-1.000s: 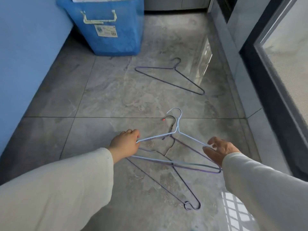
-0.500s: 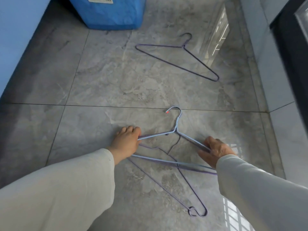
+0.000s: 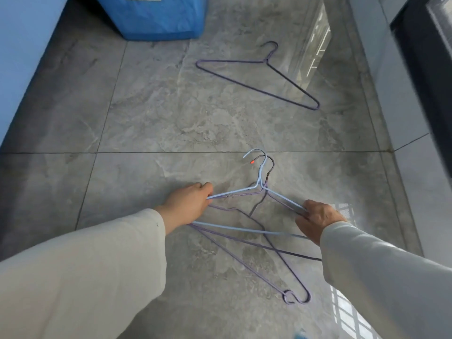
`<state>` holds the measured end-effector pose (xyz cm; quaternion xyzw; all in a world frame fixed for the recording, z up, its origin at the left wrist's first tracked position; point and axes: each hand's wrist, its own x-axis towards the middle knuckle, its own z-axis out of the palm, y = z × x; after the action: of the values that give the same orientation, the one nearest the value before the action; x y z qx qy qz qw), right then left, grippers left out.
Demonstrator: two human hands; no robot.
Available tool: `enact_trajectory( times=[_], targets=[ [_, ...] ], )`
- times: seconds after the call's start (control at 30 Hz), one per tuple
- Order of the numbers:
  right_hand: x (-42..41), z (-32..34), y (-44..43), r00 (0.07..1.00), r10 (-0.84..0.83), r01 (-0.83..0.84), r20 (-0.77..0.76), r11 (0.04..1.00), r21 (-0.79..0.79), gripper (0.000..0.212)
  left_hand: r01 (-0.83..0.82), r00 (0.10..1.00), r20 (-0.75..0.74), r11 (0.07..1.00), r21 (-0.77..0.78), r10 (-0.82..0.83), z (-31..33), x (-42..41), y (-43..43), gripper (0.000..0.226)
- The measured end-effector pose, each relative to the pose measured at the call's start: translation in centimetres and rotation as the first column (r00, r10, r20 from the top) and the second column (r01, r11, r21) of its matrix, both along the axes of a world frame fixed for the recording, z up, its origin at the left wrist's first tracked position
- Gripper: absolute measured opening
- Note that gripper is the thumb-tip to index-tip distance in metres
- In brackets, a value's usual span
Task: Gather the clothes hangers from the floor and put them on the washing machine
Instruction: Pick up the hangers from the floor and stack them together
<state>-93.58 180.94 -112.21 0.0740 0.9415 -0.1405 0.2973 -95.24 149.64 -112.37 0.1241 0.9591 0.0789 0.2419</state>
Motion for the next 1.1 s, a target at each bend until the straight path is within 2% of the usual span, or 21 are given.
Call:
enact_trajectory(
  times=[0.13, 0.33, 0.53, 0.73, 0.9, 1.1],
  targets=[
    [1.4, 1.7, 0.3, 1.0, -0.013, 0.013, -0.01, 1.0, -0.015, 0.014, 0.066, 0.997, 0.032, 0.997, -0.034, -0.065, 1.2, -0.1, 0.1, 0.02],
    [5.6, 2.7, -0.5, 1.0, -0.005, 0.006, 0.03, 1.0, -0.016, 0.019, 0.103, 0.993, -0.042, 0.99, -0.092, -0.107, 2.0, 1.3, 0.2, 0.015],
    [8.7, 2.6, -2.0, 0.993, 0.03, -0.03, 0.114, 1.0, -0.002, 0.017, 0.045, 0.997, -0.055, 0.98, -0.196, -0.057, 0.8, 3.0, 0.3, 0.033],
    [9.2, 1.5, -3.1, 0.988, -0.01, 0.009, 0.155, 1.0, 0.012, 0.036, 0.039, 0.997, -0.05, 0.971, -0.236, -0.052, -0.9, 3.3, 0.2, 0.048],
    [8.8, 0.4, -3.6, 0.985, -0.033, 0.032, 0.171, 0.999, 0.007, 0.031, 0.074, 0.997, 0.001, 0.957, -0.279, -0.077, -0.9, 2.6, 0.4, 0.04],
    [8.5, -0.4, -3.8, 0.989, 0.056, -0.06, 0.139, 0.998, 0.026, 0.036, 0.111, 0.994, 0.051, 0.934, -0.341, -0.1, -0.8, 3.5, -0.6, 0.039]
  ],
)
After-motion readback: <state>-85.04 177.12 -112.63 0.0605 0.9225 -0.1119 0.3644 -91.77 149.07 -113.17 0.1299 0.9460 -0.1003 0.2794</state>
